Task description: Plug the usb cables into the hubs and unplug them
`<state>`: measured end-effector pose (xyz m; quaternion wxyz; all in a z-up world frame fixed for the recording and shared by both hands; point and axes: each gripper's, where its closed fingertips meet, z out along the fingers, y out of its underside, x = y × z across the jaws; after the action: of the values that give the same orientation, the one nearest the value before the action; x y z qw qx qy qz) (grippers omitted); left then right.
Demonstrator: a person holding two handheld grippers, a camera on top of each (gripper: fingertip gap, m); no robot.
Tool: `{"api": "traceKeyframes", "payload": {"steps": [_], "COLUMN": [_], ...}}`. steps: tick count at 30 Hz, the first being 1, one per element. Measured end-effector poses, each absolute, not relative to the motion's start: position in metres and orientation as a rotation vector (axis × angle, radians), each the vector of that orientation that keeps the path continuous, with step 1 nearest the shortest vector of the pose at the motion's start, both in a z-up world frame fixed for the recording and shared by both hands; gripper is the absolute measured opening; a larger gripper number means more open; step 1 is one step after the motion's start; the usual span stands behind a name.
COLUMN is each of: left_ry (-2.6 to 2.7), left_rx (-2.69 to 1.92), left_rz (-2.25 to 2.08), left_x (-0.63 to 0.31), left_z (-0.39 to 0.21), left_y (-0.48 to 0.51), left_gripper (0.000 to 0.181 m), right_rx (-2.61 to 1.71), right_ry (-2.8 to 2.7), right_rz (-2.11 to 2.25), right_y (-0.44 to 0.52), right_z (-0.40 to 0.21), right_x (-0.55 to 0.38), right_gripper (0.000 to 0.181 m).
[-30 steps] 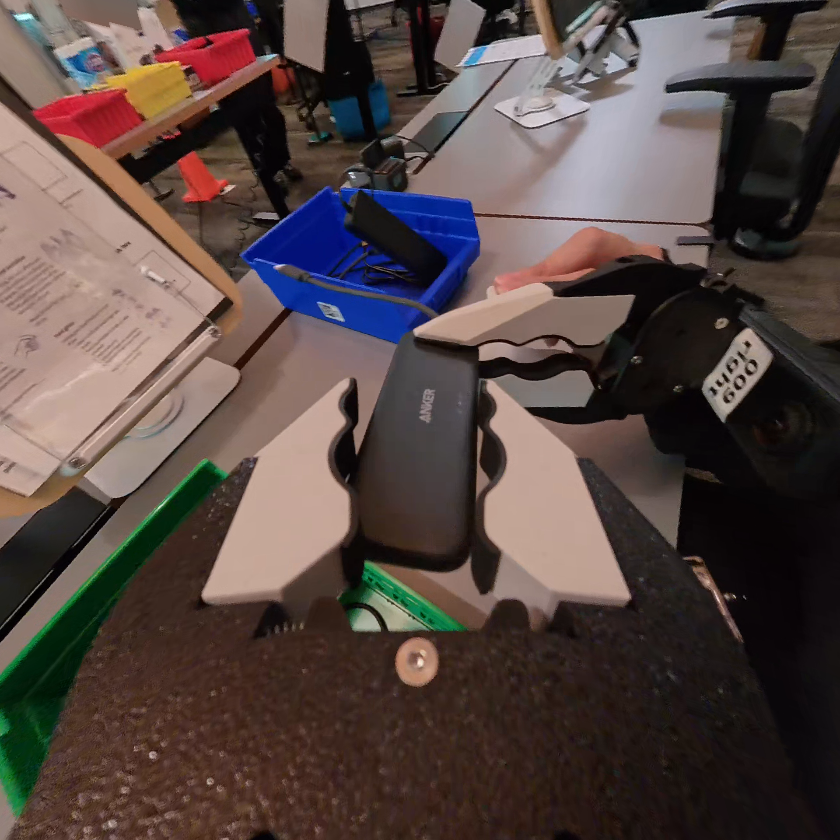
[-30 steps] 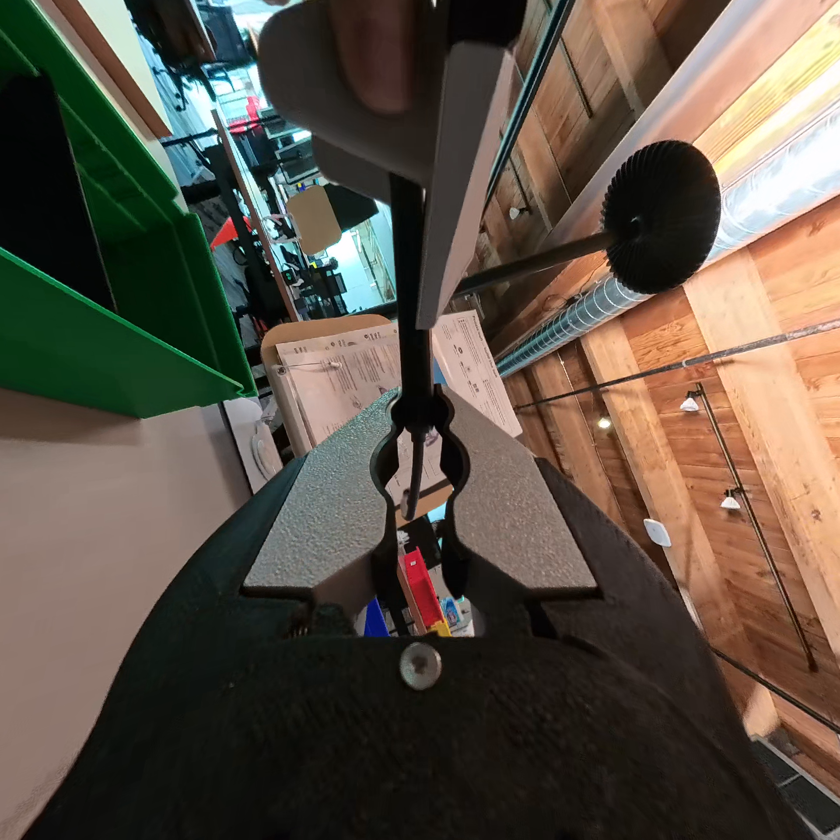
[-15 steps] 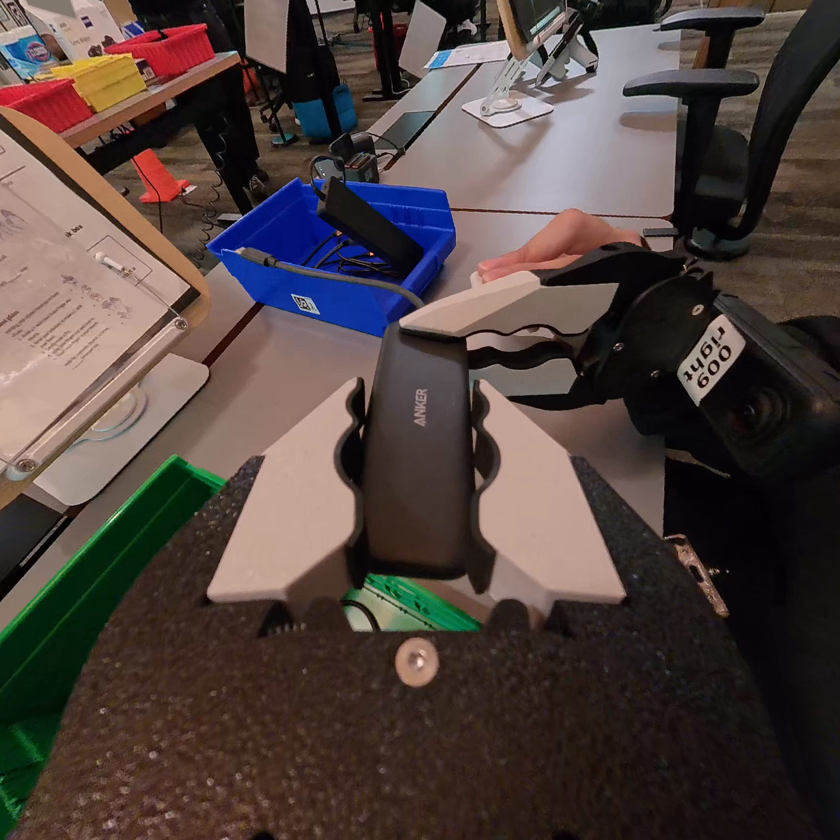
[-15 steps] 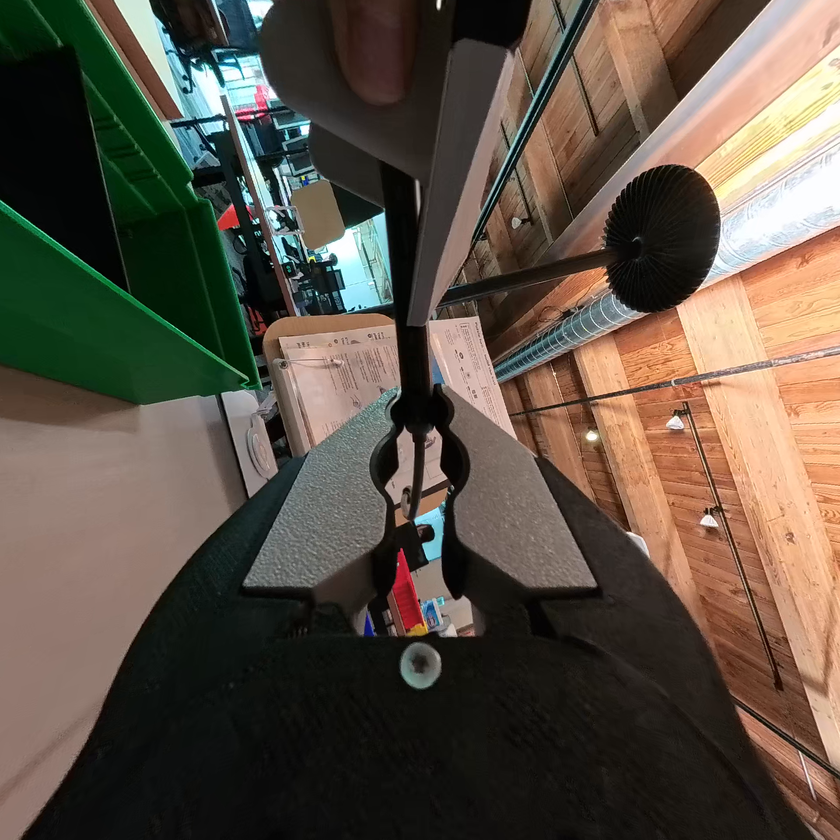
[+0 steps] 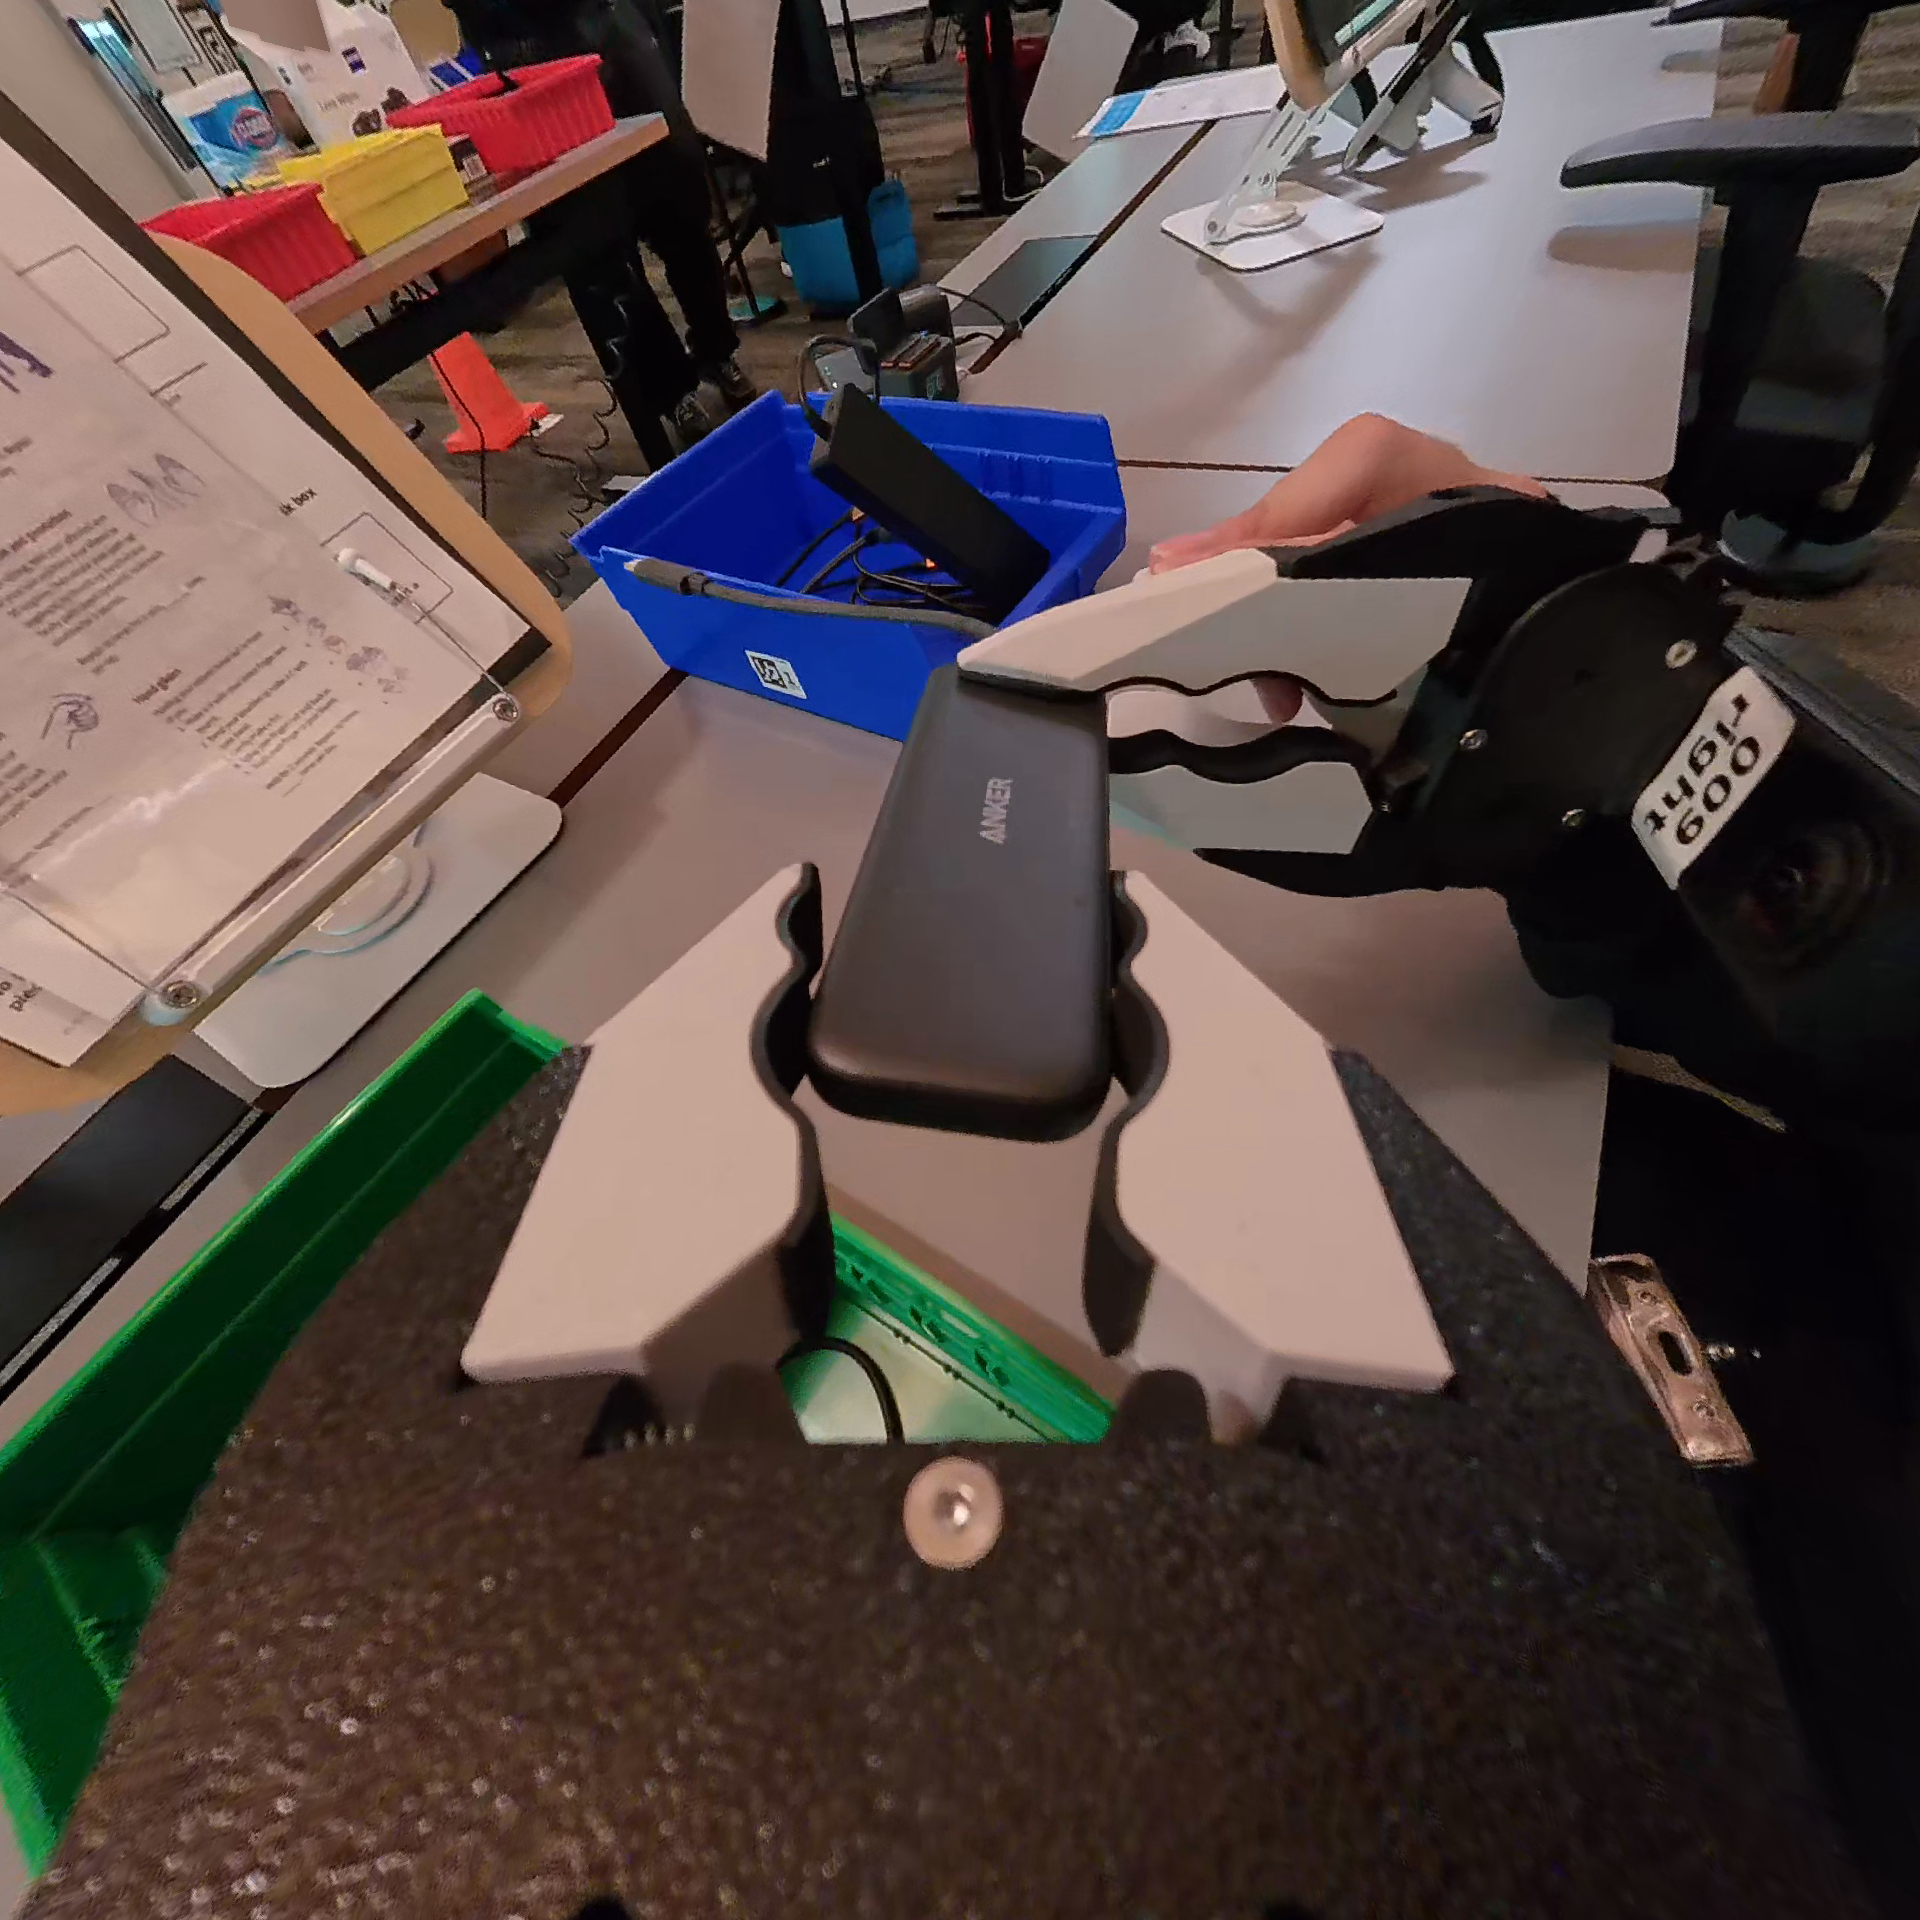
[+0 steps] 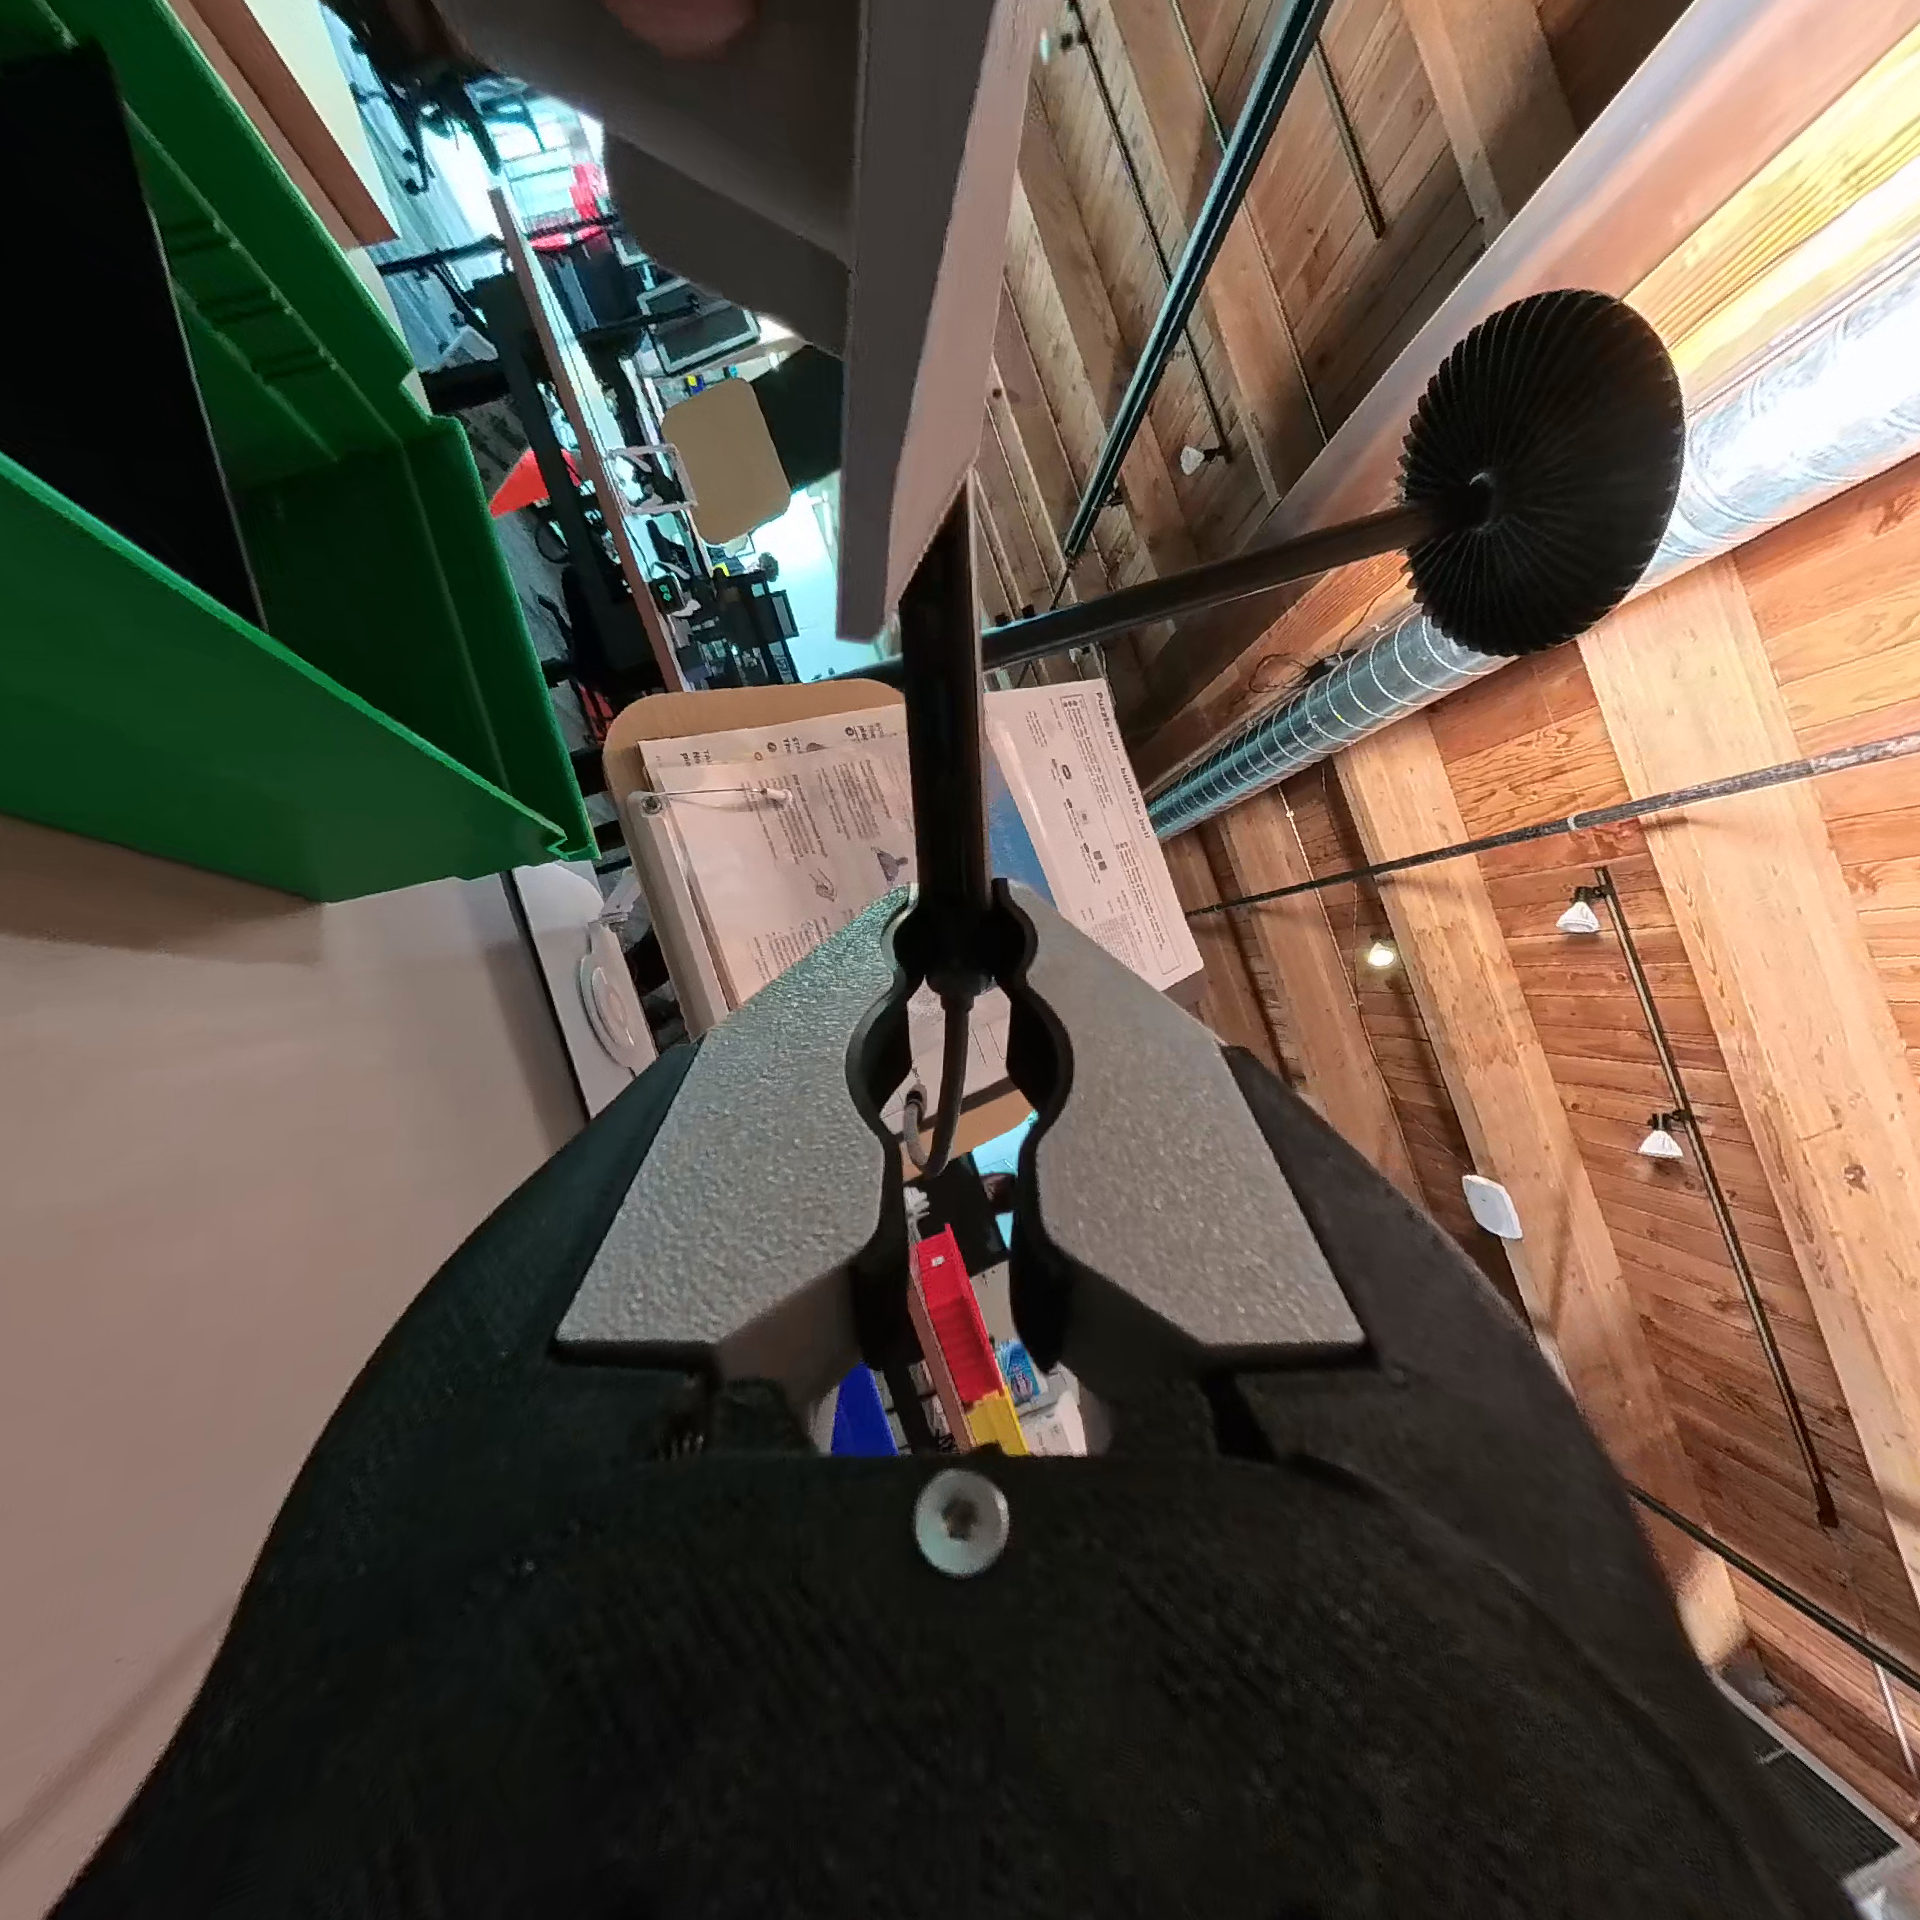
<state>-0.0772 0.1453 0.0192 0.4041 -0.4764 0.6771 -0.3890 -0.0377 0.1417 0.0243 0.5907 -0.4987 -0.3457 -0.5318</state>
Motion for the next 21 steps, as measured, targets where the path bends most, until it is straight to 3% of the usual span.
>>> {"api": "traceKeyframes", "payload": {"steps": [10,17,21], "left_ry": [1.767,1.852,1.933], "left_rx": [-1.116,-1.008,-0.88], "left_rz": [-0.901,-0.842,-0.782], "left_x": [-0.08,-0.083,-0.084], "left_z": [0.021,0.023,0.019], "left_y": [0.142,0.138,0.127], "left_gripper": [0.052,0.052,0.052], "right_rx": [-1.125,-1.158,-1.252], "right_ry": [-0.807,-0.738,-0.779], "right_rz": [-1.031,-0.527,-0.23], "right_y": [0.14,0.124,0.119], "right_z": [0.019,0.024,0.007], "right_x": [-0.046,-0.051,-0.062], "right_gripper": [0.017,0.071,0.086]}}
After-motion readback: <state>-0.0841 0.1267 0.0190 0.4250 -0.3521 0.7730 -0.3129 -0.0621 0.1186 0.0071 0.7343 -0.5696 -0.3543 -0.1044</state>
